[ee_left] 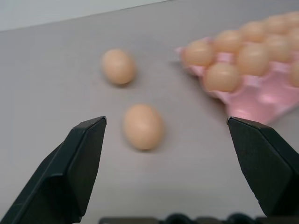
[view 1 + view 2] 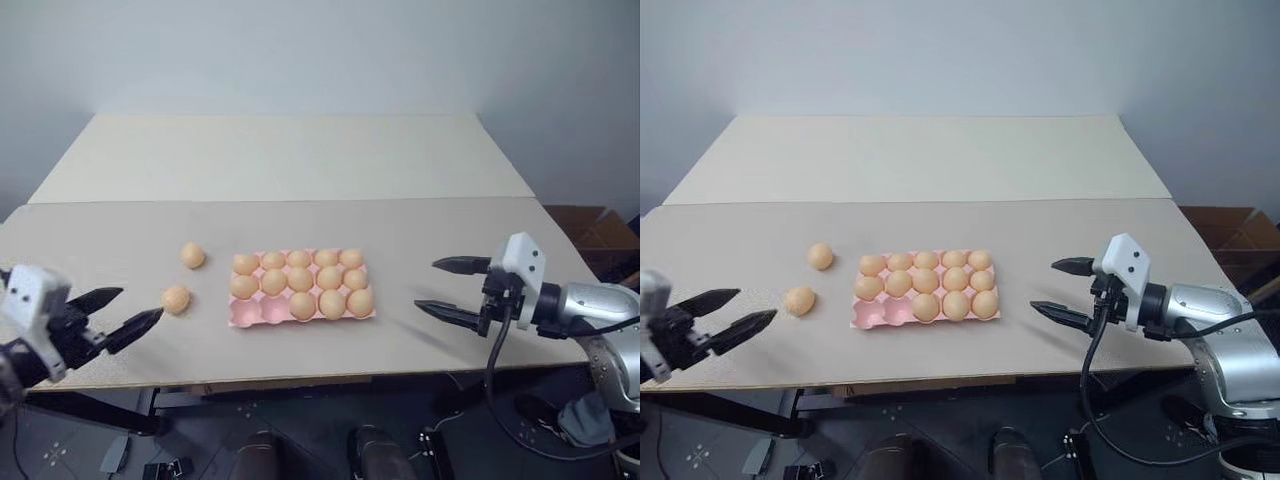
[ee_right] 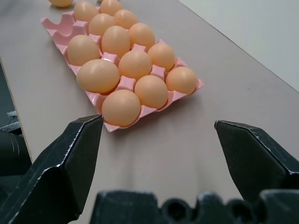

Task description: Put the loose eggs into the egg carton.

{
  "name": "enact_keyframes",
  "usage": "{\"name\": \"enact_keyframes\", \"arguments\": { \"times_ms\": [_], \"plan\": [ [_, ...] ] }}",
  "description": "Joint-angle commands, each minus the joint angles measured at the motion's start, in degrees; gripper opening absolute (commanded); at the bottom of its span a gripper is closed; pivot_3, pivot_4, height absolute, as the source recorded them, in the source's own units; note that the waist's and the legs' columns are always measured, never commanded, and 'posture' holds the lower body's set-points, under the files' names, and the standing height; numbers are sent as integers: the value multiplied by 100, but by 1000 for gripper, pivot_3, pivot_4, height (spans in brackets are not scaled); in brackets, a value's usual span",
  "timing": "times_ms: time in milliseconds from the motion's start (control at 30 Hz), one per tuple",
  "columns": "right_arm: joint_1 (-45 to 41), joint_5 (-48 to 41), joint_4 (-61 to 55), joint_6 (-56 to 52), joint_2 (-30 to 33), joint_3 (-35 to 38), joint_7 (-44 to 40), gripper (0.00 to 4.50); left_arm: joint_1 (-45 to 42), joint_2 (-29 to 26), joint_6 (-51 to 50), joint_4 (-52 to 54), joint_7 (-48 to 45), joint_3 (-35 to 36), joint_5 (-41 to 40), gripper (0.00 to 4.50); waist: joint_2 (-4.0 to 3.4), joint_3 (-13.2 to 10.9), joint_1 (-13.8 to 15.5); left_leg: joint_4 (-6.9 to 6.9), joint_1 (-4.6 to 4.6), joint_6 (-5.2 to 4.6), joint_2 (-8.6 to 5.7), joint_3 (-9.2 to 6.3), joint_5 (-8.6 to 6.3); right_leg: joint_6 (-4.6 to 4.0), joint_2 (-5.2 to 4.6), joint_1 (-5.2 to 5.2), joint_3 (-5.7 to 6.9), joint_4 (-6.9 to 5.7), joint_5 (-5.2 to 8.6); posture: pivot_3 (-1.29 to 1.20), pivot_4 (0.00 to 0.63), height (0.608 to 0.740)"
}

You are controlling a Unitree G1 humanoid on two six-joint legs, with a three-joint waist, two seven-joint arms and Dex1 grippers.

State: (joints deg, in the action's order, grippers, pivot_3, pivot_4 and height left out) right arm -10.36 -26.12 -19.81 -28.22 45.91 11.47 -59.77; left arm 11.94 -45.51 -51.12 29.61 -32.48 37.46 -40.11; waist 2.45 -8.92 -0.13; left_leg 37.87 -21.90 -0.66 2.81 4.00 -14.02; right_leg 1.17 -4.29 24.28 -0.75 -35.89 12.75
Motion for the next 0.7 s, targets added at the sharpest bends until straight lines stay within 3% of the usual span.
{"name": "enact_keyframes", "arguments": {
  "times_ms": [33,233,367,467,700],
  "plan": [
    [-144,-124,-125,140,41,14,-8,4462,-575,361,-888,180,1312,-529,225,4500,2,1,2,0,-4,0,0,-1,0,6,0,1,-1,2,-13,0,150,740],
    [-298,-170,-94,139,68,-12,-51,4462,-1501,1016,-1864,-115,2357,-1074,458,4500,8,3,-2,0,-18,0,-7,-13,-1,-1,-1,4,1,13,-42,0,150,740],
    [-307,-213,-77,147,96,-8,-141,4462,-1871,1259,-2202,-245,2522,-1272,503,4500,9,3,-3,0,-16,0,-9,-13,0,-2,1,1,4,11,-42,0,150,740],
    [-296,-248,-88,133,101,16,-175,4500,-2036,1347,-2317,-379,2594,-1327,579,3906,9,3,-2,0,-14,0,-9,-13,0,-3,0,0,4,9,-42,0,150,740],
    [-69,-363,-234,157,140,140,-173,4500,-2072,1183,-2071,-334,2431,-1498,847,1670,9,3,7,0,-16,0,-12,-13,0,-3,-2,0,3,11,-42,0,150,740]
  ]
}}
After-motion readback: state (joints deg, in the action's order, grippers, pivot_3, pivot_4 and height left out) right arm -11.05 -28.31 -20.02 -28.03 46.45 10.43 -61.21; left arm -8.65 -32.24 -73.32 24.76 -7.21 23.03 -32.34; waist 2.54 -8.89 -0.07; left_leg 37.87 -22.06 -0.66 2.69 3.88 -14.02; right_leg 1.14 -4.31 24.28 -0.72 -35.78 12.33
